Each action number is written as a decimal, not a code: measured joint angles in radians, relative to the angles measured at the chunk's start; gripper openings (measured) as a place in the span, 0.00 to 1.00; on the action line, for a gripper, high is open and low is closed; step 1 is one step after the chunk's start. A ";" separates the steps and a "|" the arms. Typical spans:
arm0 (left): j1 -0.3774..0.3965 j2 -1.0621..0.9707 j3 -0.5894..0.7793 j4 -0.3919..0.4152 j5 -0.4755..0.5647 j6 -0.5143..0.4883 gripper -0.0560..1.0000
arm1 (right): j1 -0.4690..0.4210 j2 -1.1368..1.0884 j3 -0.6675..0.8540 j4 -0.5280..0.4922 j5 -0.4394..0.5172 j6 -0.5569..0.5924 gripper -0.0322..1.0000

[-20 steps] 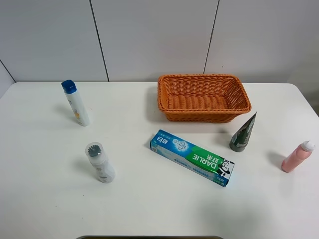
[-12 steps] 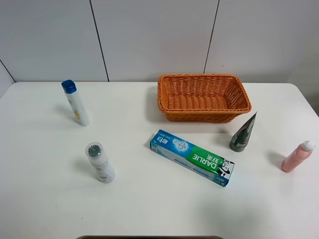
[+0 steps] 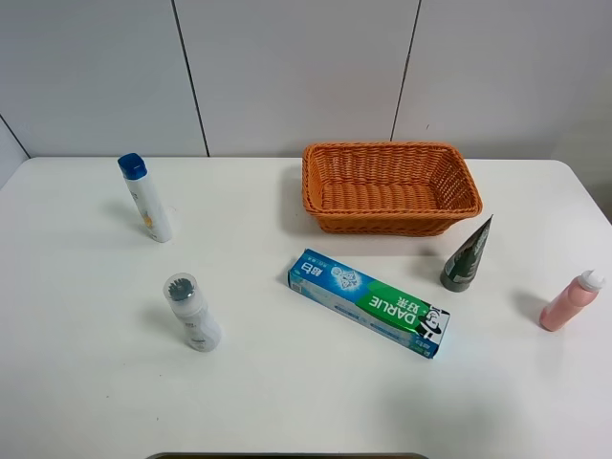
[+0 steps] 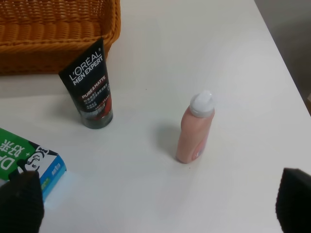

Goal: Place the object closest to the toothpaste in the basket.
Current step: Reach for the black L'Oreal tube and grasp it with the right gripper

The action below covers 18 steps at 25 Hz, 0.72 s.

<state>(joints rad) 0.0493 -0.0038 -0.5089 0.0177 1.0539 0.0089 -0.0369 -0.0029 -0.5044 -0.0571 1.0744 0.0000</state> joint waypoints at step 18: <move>0.000 0.000 0.000 0.000 0.000 0.000 0.94 | 0.000 0.086 -0.101 0.016 -0.019 0.026 0.99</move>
<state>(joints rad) 0.0493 -0.0038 -0.5089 0.0177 1.0539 0.0089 -0.0369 0.0829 -0.6050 -0.0412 1.0558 0.0259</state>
